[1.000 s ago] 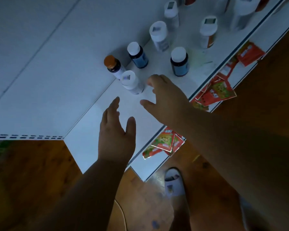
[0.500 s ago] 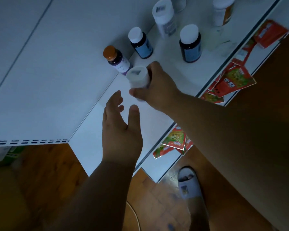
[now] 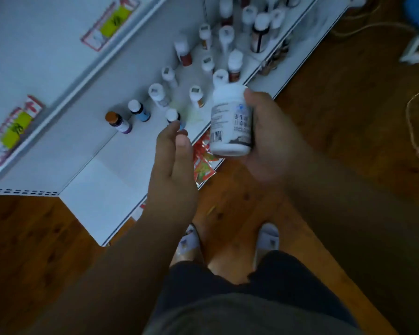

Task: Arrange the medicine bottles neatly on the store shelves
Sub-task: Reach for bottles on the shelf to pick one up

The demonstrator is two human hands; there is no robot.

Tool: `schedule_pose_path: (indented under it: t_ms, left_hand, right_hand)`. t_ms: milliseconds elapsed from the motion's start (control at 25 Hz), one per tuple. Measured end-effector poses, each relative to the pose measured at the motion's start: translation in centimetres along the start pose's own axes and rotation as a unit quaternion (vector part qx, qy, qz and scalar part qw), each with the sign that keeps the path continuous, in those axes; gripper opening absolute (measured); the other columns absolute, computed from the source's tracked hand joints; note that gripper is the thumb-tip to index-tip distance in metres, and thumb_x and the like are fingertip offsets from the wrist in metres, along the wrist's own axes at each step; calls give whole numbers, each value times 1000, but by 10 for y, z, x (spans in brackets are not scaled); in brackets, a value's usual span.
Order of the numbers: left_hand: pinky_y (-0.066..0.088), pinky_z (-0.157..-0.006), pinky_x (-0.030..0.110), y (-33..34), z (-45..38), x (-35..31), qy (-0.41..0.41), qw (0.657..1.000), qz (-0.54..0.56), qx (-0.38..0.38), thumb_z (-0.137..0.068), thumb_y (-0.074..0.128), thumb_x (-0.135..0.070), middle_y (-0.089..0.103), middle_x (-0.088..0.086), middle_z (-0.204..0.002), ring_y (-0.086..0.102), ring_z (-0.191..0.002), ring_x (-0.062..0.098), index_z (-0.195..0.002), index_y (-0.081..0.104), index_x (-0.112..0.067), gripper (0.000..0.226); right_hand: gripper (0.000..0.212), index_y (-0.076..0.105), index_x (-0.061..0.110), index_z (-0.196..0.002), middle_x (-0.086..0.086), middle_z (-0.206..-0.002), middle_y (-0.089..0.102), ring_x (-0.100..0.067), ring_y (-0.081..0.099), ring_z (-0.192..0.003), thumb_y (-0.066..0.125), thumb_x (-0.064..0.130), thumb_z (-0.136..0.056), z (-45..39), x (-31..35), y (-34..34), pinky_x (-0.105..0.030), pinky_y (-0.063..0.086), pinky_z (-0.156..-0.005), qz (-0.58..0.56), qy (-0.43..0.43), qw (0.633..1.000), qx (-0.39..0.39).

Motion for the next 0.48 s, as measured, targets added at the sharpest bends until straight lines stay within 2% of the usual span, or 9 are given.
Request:
schedule_pose_path:
  t_ms: [40, 120, 200, 280, 320, 480]
  left_hand:
    - [40, -108, 32, 9, 6, -28, 13, 1000, 25, 6, -85, 23, -77, 50, -20, -137, 49, -125, 3, -131, 41, -48, 57]
    - [41, -107, 36, 29, 11, -81, 47, 996, 73, 33, -77, 27, -79, 56, -22, -130, 52, -122, 2, -121, 47, -50, 56]
    - [43, -100, 23, 48, 11, -128, 91, 990, 86, 66, -85, 27, -79, 58, -24, -124, 54, -116, -5, -124, 48, -48, 54]
    - [42, -90, 7, 62, 4, -167, 127, 984, 81, 95, -88, 24, -71, 57, -22, -125, 52, -114, -10, -135, 45, -38, 62]
    - [41, -86, 4, 67, -2, -183, 142, 980, 83, 108, -88, 25, -66, 57, -20, -125, 53, -113, -10, -137, 45, -34, 62]
    - [46, -86, 11, 89, -53, -228, 183, 969, 74, 151, -94, 29, -61, 60, -17, -123, 57, -111, -4, -133, 48, -36, 50]
  right_hand:
    - [36, 62, 9, -121, -8, -94, 71, -21, 70, -82, 53, 36, -98, 17, 30, -6, -44, 59, -75, 22, -21, 1000, 6]
    - [43, 55, 2, -126, -13, -106, 70, -27, 70, -91, 57, 32, -96, 45, 86, -14, -51, 57, -85, 77, -72, 994, 37]
    - [53, 50, 2, -131, -19, -118, 68, -33, 69, -104, 63, 34, -90, 64, 130, -19, -55, 55, -91, 123, -104, 986, 47]
    - [51, 49, 4, -131, -21, -122, 65, -35, 67, -108, 65, 32, -92, 72, 165, -21, -57, 54, -92, 135, -116, 983, 42]
    - [51, 49, 5, -132, -22, -124, 64, -37, 66, -109, 65, 32, -92, 73, 180, -19, -58, 54, -91, 135, -122, 982, 44]
    - [55, 51, 7, -130, -22, -124, 65, -37, 67, -109, 69, 33, -85, 57, 246, -16, -56, 56, -88, 123, -181, 975, 43]
Point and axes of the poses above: each hand's wrist, its own z-axis away from the middle knuckle, its own y-axis out of the palm, x = y × z, the point moved 5 cm from there along -z, towards the middle knuckle
